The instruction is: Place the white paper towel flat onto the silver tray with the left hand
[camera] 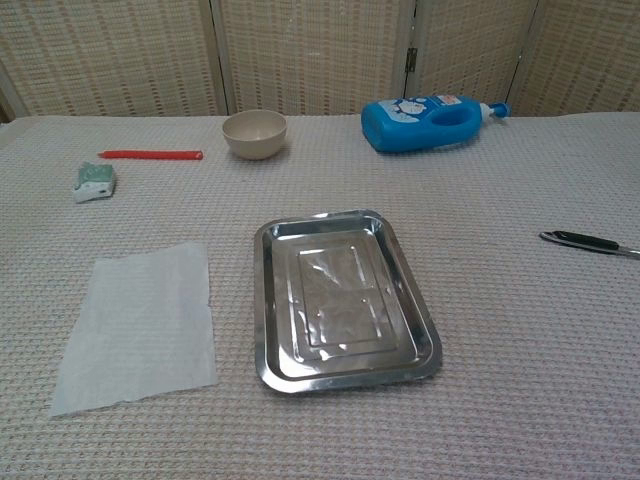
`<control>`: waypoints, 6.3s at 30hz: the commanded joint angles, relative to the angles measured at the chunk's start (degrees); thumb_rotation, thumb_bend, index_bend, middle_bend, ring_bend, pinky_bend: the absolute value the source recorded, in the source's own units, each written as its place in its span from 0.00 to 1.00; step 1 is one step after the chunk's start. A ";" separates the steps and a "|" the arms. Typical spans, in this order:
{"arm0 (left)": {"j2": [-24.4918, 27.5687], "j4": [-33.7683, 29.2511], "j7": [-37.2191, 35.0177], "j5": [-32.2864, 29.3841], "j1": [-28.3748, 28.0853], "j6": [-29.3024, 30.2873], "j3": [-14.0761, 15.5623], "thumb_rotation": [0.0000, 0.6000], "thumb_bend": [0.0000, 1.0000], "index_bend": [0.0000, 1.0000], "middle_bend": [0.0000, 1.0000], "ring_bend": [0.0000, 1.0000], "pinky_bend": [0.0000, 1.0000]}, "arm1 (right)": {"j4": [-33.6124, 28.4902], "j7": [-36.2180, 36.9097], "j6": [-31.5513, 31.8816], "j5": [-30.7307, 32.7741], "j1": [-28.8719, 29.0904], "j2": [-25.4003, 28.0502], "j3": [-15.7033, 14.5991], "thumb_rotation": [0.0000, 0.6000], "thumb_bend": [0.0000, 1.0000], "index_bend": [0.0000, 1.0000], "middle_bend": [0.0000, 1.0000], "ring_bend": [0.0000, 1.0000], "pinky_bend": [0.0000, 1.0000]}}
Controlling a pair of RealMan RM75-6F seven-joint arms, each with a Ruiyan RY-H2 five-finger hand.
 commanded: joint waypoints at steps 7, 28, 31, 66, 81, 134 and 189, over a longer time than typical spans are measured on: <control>-0.90 1.14 -0.40 1.31 -0.93 -1.02 0.48 1.00 0.25 0.08 0.09 0.06 0.04 | -0.13 0.89 0.72 -0.57 -0.34 0.38 -0.21 1.00 0.36 0.00 0.00 0.00 0.00; -18.45 41.92 -20.44 18.57 -9.34 4.22 6.12 1.00 0.24 0.43 1.00 1.00 1.00 | 0.89 1.53 -1.61 0.04 0.93 -0.54 0.08 1.00 0.36 0.00 0.00 0.00 0.00; -20.70 45.60 -23.59 19.19 -10.46 4.74 6.85 1.00 0.24 0.45 1.00 1.00 1.00 | 1.26 1.42 -2.26 0.34 1.22 -0.73 0.11 1.00 0.36 0.00 0.00 0.00 0.00; -37.66 69.00 -35.70 17.76 -16.99 0.42 12.56 1.00 0.24 0.50 1.00 1.00 1.00 | 1.64 4.93 -3.80 -0.42 2.05 0.58 -1.08 1.00 0.36 0.00 0.00 0.00 0.00; -44.98 74.71 -42.89 15.14 -18.37 2.33 11.79 1.00 0.26 0.51 1.00 1.00 1.00 | 1.58 5.26 -4.46 0.35 2.26 0.81 -1.00 1.00 0.36 0.00 0.00 0.00 0.00; -54.49 70.35 -27.80 13.35 -27.03 8.89 10.20 1.00 0.63 0.62 1.00 1.00 1.00 | -0.58 13.49 5.55 -3.56 -2.60 6.32 -1.90 1.00 0.36 0.00 0.00 0.00 0.00; -62.93 74.50 -25.20 9.07 -33.87 -1.64 7.57 1.00 0.29 0.29 1.00 1.00 1.00 | 0.58 17.48 9.76 -1.61 -7.81 8.72 -0.65 1.00 0.36 0.00 0.00 0.00 0.00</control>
